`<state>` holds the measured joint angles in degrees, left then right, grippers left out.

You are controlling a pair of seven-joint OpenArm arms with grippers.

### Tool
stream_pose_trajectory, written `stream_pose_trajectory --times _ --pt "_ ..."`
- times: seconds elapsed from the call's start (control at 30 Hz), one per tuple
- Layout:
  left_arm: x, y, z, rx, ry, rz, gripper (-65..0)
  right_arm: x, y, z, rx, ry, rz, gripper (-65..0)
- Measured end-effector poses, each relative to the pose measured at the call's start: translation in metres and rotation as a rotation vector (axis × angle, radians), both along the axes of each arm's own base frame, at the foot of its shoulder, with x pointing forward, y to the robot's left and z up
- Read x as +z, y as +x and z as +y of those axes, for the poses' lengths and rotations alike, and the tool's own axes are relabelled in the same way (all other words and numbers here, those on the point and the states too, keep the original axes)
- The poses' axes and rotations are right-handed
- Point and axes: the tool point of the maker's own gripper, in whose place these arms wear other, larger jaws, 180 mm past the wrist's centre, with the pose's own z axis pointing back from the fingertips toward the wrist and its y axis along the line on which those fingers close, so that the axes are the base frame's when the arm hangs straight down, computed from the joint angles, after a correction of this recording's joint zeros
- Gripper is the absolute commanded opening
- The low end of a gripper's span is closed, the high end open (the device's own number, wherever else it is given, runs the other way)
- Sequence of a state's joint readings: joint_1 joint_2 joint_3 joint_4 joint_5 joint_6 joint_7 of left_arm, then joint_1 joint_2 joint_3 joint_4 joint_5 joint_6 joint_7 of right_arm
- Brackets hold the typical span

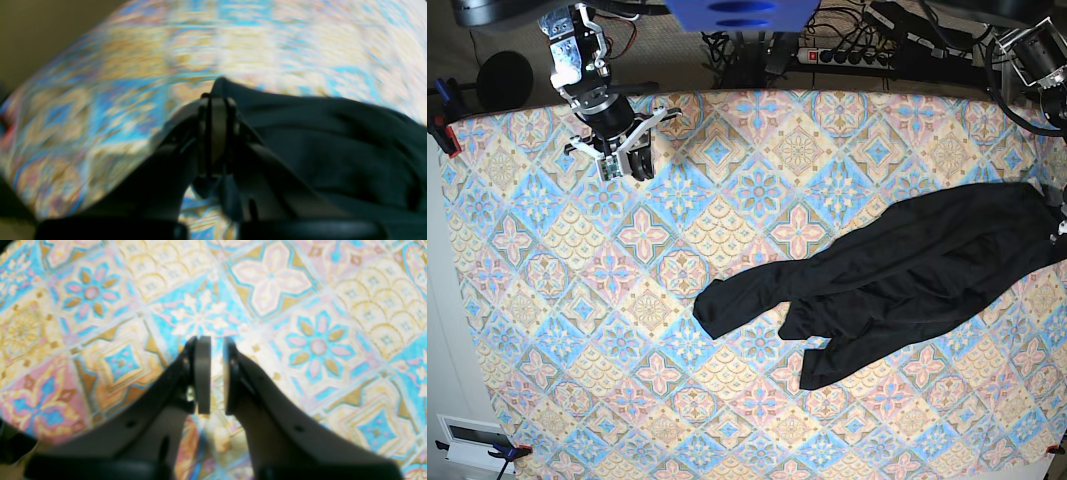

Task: Layout the t-shirt on the table in an organized manner, then fold the t-shirt properly
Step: 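Lift and drag the grasped shirt with the left gripper, spreading it out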

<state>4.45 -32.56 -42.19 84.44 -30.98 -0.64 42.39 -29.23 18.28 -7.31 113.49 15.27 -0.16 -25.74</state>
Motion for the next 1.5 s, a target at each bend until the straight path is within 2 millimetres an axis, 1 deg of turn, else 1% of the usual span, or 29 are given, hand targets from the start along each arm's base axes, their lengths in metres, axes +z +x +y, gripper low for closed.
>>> stream_pose_trajectory --times 0.1,0.17,0.2,0.27,0.33,0.43,0.47,0.5,0.53,0.6,0.63,0.7,0.77,0.83,0.9,1.0,1.07,1.13,1.17,1.27,1.33,1.43,1.5 --pt "-0.005 -0.01 0.005 0.022 0.024 0.039 -54.8 0.001 0.001 0.004 0.012 0.005 -0.007 -59.2" --pt "-0.015 -0.021 0.005 0.026 0.013 0.07 -49.2 0.0 -0.001 0.007 0.016 0.014 -0.001 -59.2" --pt "-0.019 -0.024 -0.001 0.013 -0.012 0.074 -47.7 0.0 -0.002 0.007 0.019 0.013 0.001 -59.2" --pt "-0.014 -0.022 -0.018 -0.034 -0.052 0.032 -47.7 0.0 -0.002 0.006 0.016 0.01 0.002 -59.2" --pt "-0.004 -0.018 -0.039 -0.094 -0.083 -0.017 -47.8 0.0 -0.001 0.006 0.017 0.01 0.0 -59.2" --pt "0.006 -0.012 -0.071 -0.182 -0.132 -0.023 -47.5 0.0 0.0 0.006 0.017 0.009 -0.002 -59.1" --pt "0.008 -0.005 -0.086 -0.227 -0.143 -0.026 -47.4 0.0 0.0 0.006 0.016 0.009 -0.002 -59.1" --pt "0.006 0.001 -0.105 -0.286 -0.166 -0.018 -47.4 0.0 -0.001 0.006 0.016 0.009 -0.001 -59.1" --pt "0.002 0.006 -0.124 -0.347 -0.173 0.0 -47.4 0.0 -0.001 0.006 0.016 0.01 0.0 -59.1" --pt "-0.013 0.016 -0.16 -0.446 -0.201 0.038 -47.4 0.0 -0.001 0.007 0.017 0.012 -0.001 -59.1" --pt "-0.021 0.02 -0.175 -0.481 -0.204 0.066 -47.4 0.0 -0.001 0.007 0.016 0.011 -0.001 -59.1" --pt "-0.034 0.035 -0.208 -0.54 -0.222 0.079 -47.4 0.0 -0.001 0.006 0.017 0.01 -0.001 -59.1" --pt "-0.046 0.048 -0.234 -0.588 -0.194 0.098 -47.1 0.0 -0.001 0.007 0.016 0.012 -0.001 -59.1" --pt "-0.062 0.059 -0.25 -0.589 -0.165 0.132 -44.3 0.0 -0.002 0.007 0.018 0.012 0.001 -59.1" --pt "-0.082 0.065 -0.259 -0.564 -0.128 0.188 -39.7 0.0 -0.002 0.006 0.016 0.01 0.002 -59.1" --pt "-0.092 0.078 -0.282 -0.581 -0.115 0.2 -33.7 -0.001 -0.003 0.007 0.016 0.013 0.004 -59.1" --pt "-0.096 0.088 -0.29 -0.581 -0.094 0.192 -31.9 -0.001 -0.003 0.007 0.019 0.012 0.004 -59.1" --pt "-0.101 0.094 -0.297 -0.607 -0.05 0.187 -31.4 -0.001 -0.002 0.006 0.013 0.009 0.003 -59.1" --pt "-0.105 0.095 -0.3 -0.619 -0.029 0.19 -31.5 -0.001 -0.002 0.006 0.014 0.009 0.003 -59.1" --pt "-0.122 0.093 -0.299 -0.63 0.009 0.236 -31.4 -0.001 -0.003 0.008 0.02 0.013 0.004 -59.1" --pt "-0.12 0.095 -0.297 -0.626 0.029 0.214 -31.4 -0.001 -0.002 0.007 0.015 0.011 0.004 -59.1" --pt "-0.112 0.102 -0.293 -0.619 0.049 0.174 -31.4 -0.001 -0.002 0.007 0.016 0.012 0.004 -59.1" --pt "-0.109 0.103 -0.287 -0.615 0.058 0.169 -31.5 0.0 -0.002 0.007 0.016 0.012 0.002 -59.1"
